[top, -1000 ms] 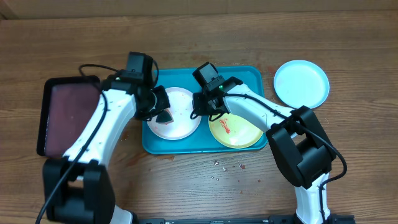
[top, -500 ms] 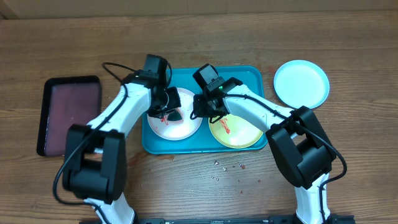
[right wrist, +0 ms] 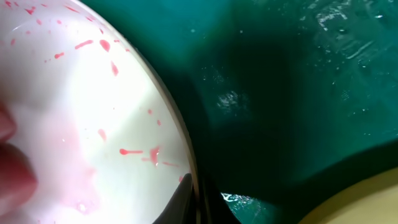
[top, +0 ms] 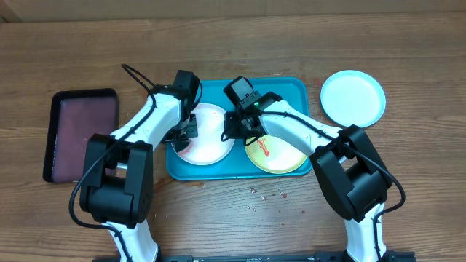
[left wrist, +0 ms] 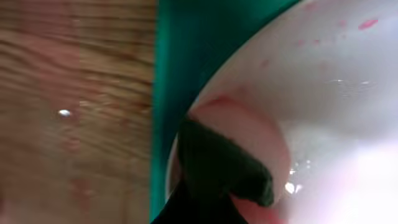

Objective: Clean dirty plates on tray and stack at the side
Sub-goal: 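Scrub the white plate with the sponge while the right gripper holds it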

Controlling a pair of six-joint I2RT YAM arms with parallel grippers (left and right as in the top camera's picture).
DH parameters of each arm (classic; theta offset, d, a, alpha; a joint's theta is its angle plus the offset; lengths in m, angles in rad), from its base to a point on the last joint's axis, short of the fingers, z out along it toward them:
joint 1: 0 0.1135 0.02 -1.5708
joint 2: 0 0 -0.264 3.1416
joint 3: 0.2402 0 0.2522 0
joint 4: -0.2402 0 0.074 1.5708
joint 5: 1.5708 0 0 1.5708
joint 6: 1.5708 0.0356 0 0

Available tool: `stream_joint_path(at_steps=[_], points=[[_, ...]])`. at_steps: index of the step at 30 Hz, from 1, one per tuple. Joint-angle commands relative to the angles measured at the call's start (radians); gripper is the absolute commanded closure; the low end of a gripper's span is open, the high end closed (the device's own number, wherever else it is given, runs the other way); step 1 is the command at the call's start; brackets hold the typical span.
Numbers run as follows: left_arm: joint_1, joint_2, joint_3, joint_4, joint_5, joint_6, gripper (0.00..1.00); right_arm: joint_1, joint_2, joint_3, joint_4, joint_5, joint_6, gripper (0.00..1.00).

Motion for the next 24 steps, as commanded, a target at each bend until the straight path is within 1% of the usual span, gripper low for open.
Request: stream_joint_path(at_steps=[1,3,5,6,7,9,11,15,19,22,24], points=[[0.008,0.019,0.104,-0.074,-0.171,0.004,0.95,-0.002,-0.022,-0.01,-0.002,0.028,0.004,0.96],[0.005,0.019,0.146,-0.097,-0.123,-0.024,0.96,-0.002,-0.022,-0.01,-0.001,0.028,0.004,0.96],[0.001,0.02,0.173,-0.084,0.042,-0.026,0.96,-0.002,-0.022,-0.01,0.0,0.028,0.004,0.96],[0.001,0.02,0.172,-0.05,0.171,-0.019,0.96,-0.002,-0.022,-0.01,0.002,0.028,0.004,0.96],[0.001,0.021,0.168,-0.026,0.246,-0.01,0.96,-0.003,-0.022,-0.01,0.005,0.028,0.004,0.96],[0.0,0.026,0.148,0.035,0.343,-0.013,0.96,-0.003,-0.022,-0.01,0.006,0.028,0.004,0.96],[0.0,0.033,0.117,0.094,0.401,-0.031,0.96,-0.003,-0.022,-0.01,0.006,0.028,0.004,0.96],[0.0,0.061,0.074,0.156,0.478,-0.031,0.96,-0.003,-0.022,-0.01,0.01,0.028,0.004,0.96],[-0.007,0.096,0.059,0.188,0.546,-0.03,0.96,-0.003,-0.022,-0.01,0.018,0.027,0.005,0.96],[-0.011,0.127,0.059,0.212,0.605,-0.006,0.96,-0.003,-0.022,-0.01,0.017,0.028,0.005,0.96],[-0.008,0.138,0.059,0.211,0.592,0.009,0.96,-0.003,-0.022,-0.01,0.016,0.028,0.004,0.96]])
